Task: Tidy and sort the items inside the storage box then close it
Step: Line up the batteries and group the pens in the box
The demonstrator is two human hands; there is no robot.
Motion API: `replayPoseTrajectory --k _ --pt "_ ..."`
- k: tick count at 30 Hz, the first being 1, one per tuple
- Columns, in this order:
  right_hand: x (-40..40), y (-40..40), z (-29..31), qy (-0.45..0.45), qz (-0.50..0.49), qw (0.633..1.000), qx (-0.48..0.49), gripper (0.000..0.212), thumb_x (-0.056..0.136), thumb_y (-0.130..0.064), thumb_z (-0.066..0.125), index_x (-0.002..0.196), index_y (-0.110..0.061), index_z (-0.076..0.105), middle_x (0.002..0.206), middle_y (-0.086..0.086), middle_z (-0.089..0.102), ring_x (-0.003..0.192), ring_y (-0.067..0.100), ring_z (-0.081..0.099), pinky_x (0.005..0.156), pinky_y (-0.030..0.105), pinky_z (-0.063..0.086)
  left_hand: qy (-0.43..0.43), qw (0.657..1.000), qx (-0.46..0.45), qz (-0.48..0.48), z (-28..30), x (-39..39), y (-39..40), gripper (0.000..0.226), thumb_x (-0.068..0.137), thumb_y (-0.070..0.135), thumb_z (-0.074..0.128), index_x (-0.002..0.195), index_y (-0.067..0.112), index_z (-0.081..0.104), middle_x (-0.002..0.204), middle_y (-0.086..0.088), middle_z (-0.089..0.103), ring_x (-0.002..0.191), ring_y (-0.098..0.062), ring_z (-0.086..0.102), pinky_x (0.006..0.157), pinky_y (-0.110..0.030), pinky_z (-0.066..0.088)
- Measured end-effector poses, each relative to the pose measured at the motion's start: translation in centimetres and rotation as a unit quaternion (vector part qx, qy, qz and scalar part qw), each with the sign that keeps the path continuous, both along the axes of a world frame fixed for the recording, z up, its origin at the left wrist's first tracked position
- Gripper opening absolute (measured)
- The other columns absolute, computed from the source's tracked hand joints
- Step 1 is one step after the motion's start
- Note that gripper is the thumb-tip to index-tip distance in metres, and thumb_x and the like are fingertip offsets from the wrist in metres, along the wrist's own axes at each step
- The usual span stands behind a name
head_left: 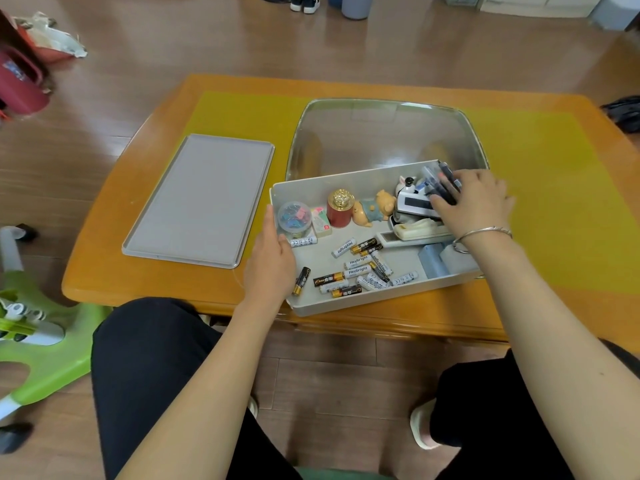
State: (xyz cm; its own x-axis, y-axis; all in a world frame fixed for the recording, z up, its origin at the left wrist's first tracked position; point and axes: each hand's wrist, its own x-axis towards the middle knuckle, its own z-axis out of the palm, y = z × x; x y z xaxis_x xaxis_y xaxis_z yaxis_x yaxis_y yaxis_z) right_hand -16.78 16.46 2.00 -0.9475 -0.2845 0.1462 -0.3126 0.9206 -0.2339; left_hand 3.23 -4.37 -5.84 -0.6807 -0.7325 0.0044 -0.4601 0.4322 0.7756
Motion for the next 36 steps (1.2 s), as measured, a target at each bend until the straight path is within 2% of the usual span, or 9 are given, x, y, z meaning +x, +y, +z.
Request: replayPoseTrajectory --k 5,9,12,14,17,20,26,31,36 --pt "4.7 -3.1 -0.2 0.049 0.152 0.986 -0.048 0.034 0.082 -0.033 0.065 0.113 -0.019 0.064 0.12 0.004 0.055 0.115 0.028 0.045 0.092 0.039 0.033 0.009 1.0 0.015 -0.011 0.5 0.3 0.0 0.054 0.104 0.033 0.032 0.152 0.037 0.008 0.129 0.008 0.051 0.091 0.001 0.053 0.068 -0.027 0.055" --pt "8.4 -6.1 -1.3 -0.089 0.329 0.94 -0.022 0.026 0.083 -0.033 0.067 0.107 -0.023 0.065 0.105 -0.005 0.058 0.101 0.014 0.052 0.088 0.032 0.042 0.021 0.996 0.065 -0.056 0.9 0.8 -0.7 0.052 0.104 0.038 0.029 0.152 0.041 0.011 0.126 0.019 0.046 0.091 0.02 0.049 0.057 -0.005 0.041" --pt "9.5 -8.3 -2.3 -0.191 0.374 0.907 0.037 0.03 0.082 -0.037 0.068 0.108 -0.024 0.064 0.105 -0.004 0.062 0.094 0.011 0.056 0.081 0.026 0.045 0.015 0.991 0.082 -0.107 1.0 1.9 -1.8 0.054 0.102 0.045 0.032 0.149 0.047 0.008 0.121 0.02 0.051 0.093 0.016 0.053 0.062 -0.006 0.041" --pt "10.0 -9.8 -3.1 -0.221 0.368 0.9 0.074 0.034 0.081 -0.043 0.067 0.107 -0.02 0.064 0.098 -0.004 0.061 0.089 0.012 0.056 0.078 0.026 0.044 -0.001 0.988 0.081 -0.132 1.1 2.4 -2.5 0.057 0.099 0.048 0.035 0.149 0.048 0.006 0.109 0.022 0.054 0.091 0.011 0.056 0.065 -0.011 0.042" --pt "10.7 -11.8 -4.1 -0.21 0.328 0.914 0.113 0.044 0.082 -0.051 0.062 0.099 -0.01 0.066 0.094 0.004 0.064 0.084 0.018 0.057 0.073 0.03 0.046 -0.013 0.986 0.062 -0.156 1.4 2.7 -3.4 0.065 0.093 0.058 0.039 0.148 0.049 0.007 0.101 0.027 0.051 0.091 0.006 0.055 0.065 -0.013 0.043" --pt "11.6 -13.3 -4.5 -0.214 0.319 0.914 0.128 0.042 0.08 -0.051 0.063 0.093 -0.012 0.06 0.088 0.003 0.058 0.081 0.02 0.054 0.067 0.028 0.041 -0.03 0.983 0.032 -0.176 1.4 2.8 -4.5 0.071 0.085 0.065 0.035 0.149 0.047 0.009 0.104 0.012 0.058 0.092 -0.005 0.058 0.07 -0.018 0.047" --pt "12.1 -14.1 -5.3 -0.221 0.299 0.912 0.174 0.033 0.071 -0.034 0.075 0.085 -0.017 0.05 0.082 0.003 0.052 0.075 0.02 0.05 0.064 0.029 0.04 0.004 0.982 0.082 -0.172 0.9 2.7 -5.2 0.065 0.093 0.049 0.049 0.15 0.039 0.017 0.1 0.008 0.06 0.09 -0.013 0.063 0.076 -0.033 0.056" --pt "11.0 -13.1 -6.0 -0.229 0.283 0.921 0.138 0.02 0.074 -0.021 0.068 0.089 -0.013 0.059 0.094 0.007 0.06 0.087 0.023 0.058 0.07 0.03 0.046 0.016 0.981 0.099 -0.168 0.6 2.4 -5.5 0.061 0.093 0.045 0.054 0.147 0.036 0.027 0.099 0.011 0.061 0.093 -0.014 0.062 0.077 -0.031 0.055" --pt "9.9 -12.3 -6.3 -0.163 0.243 0.951 0.098 0.019 0.081 -0.022 0.064 0.097 -0.012 0.058 0.1 0.009 0.059 0.093 0.028 0.058 0.076 0.033 0.046 0.021 0.98 0.106 -0.166 0.4 2.4 -5.7 0.06 0.091 0.045 0.055 0.146 0.033 0.033 0.097 0.011 0.062 0.092 -0.013 0.063 0.077 -0.029 0.055"
